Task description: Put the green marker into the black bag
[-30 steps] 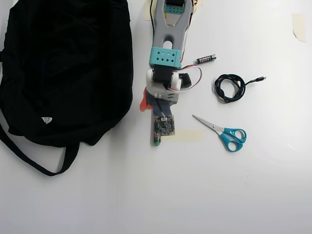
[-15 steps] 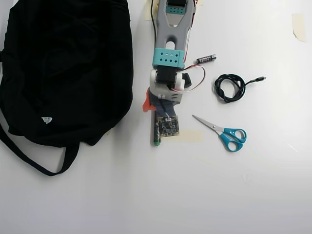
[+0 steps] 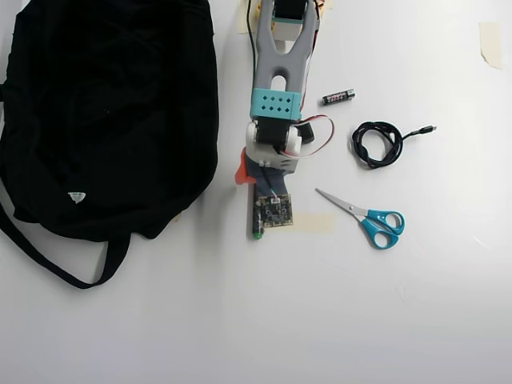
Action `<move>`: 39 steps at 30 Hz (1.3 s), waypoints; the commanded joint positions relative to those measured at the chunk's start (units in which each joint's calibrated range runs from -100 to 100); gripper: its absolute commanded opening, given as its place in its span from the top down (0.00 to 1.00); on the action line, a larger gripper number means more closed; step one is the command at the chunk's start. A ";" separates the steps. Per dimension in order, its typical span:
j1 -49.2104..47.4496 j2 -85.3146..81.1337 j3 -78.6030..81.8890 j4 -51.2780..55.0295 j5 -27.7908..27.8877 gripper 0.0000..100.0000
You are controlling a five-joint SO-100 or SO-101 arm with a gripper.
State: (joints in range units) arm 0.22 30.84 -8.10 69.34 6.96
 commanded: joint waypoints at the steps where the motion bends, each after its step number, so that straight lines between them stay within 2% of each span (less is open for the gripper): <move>1: 0.08 -0.72 -2.50 -0.70 -0.20 0.73; 39: 0.23 4.26 -7.45 -3.37 -2.61 0.73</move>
State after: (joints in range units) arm 0.22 35.57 -13.29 66.68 4.47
